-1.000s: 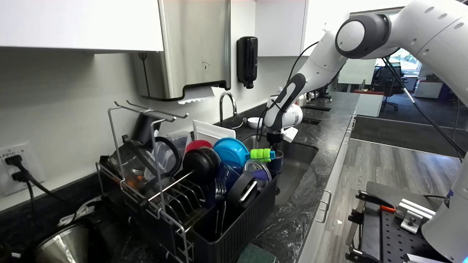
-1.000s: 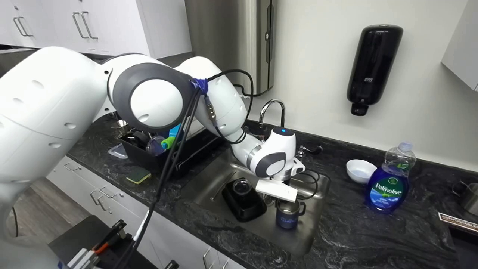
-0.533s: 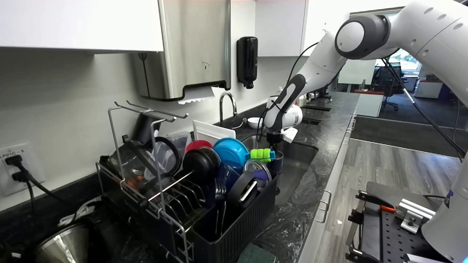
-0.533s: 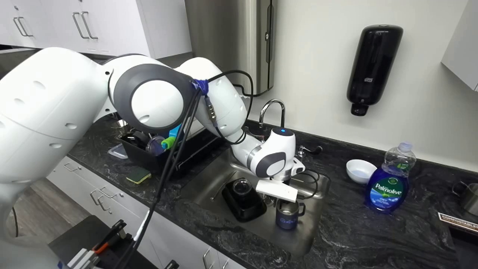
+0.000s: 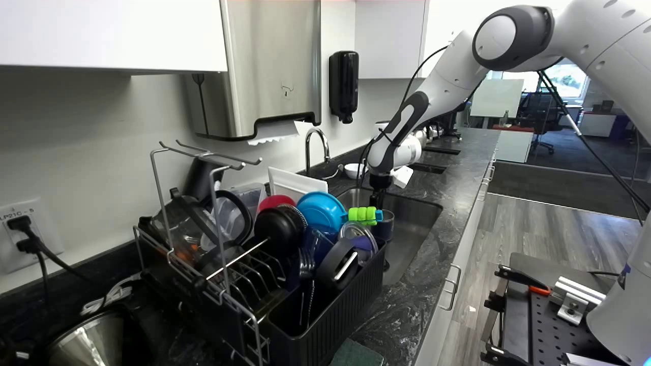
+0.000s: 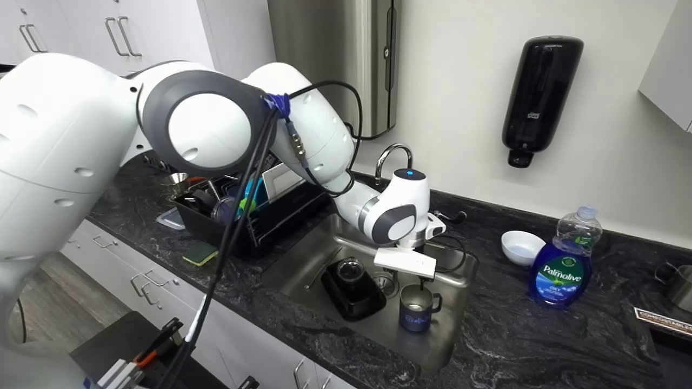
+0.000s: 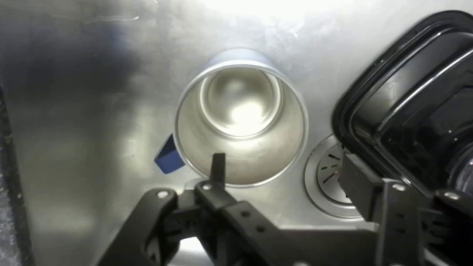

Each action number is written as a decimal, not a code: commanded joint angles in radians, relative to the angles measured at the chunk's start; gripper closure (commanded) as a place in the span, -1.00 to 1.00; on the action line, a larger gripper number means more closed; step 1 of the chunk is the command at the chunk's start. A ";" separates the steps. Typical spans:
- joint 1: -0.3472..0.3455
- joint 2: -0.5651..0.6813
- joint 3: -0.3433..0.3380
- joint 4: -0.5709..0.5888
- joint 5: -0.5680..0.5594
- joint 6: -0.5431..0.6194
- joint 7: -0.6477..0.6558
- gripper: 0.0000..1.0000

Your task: Pick up the dark blue cup from the edge of the countertop and put it in the sink.

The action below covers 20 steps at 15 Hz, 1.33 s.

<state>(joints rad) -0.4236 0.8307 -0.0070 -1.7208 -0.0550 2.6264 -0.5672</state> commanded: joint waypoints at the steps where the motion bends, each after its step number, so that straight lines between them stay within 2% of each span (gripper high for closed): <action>1: 0.017 -0.137 -0.016 -0.132 -0.017 0.002 0.019 -1.00; 7: 0.036 -0.423 -0.016 -0.352 -0.005 -0.076 0.002 -1.00; 15: 0.150 -0.851 -0.077 -0.641 -0.001 -0.170 0.066 -1.00; 20: 0.211 -1.044 -0.125 -0.742 -0.010 -0.235 0.076 -1.00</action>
<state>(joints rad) -0.2543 -0.1353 -0.0949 -2.4084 -0.0550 2.4214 -0.4964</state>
